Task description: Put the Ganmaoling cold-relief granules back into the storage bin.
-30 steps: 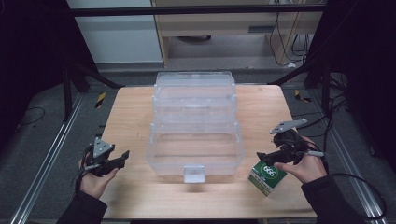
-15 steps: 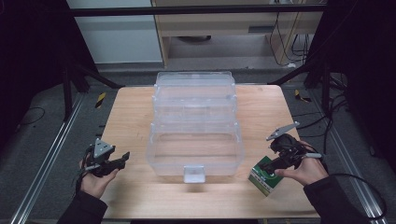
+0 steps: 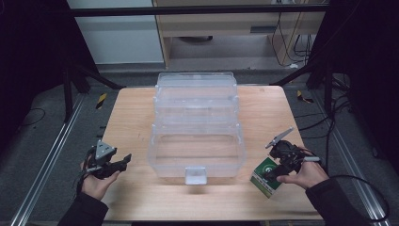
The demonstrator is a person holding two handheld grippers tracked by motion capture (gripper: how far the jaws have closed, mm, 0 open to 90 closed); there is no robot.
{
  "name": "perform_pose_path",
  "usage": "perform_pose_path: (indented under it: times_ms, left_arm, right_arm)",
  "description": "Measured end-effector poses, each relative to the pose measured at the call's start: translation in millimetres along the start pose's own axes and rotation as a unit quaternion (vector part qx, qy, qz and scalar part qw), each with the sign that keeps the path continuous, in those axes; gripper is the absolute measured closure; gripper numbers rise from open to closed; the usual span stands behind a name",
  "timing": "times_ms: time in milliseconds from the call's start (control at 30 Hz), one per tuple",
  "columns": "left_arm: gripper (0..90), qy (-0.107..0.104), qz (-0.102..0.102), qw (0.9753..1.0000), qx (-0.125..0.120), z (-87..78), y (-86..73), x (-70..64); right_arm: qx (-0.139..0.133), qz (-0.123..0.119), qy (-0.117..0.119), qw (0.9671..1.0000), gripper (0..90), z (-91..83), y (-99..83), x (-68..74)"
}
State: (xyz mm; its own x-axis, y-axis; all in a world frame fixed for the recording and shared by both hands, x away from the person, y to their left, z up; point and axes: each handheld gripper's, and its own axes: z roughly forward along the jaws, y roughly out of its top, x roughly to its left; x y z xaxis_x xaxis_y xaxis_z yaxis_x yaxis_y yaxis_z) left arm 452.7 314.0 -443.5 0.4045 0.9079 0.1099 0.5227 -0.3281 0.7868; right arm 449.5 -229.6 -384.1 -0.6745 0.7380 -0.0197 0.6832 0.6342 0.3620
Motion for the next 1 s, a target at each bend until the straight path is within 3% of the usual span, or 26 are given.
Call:
perform_pose_path:
  times_ms: [1000]
  left_arm:
    - [35.6,-0.002,0.004,1.0000,0.004,1.2,-0.9,-0.9]
  right_arm:
    - [0.050,0.003,0.008,0.9987,5.3,32.9,-6.5,-3.8]
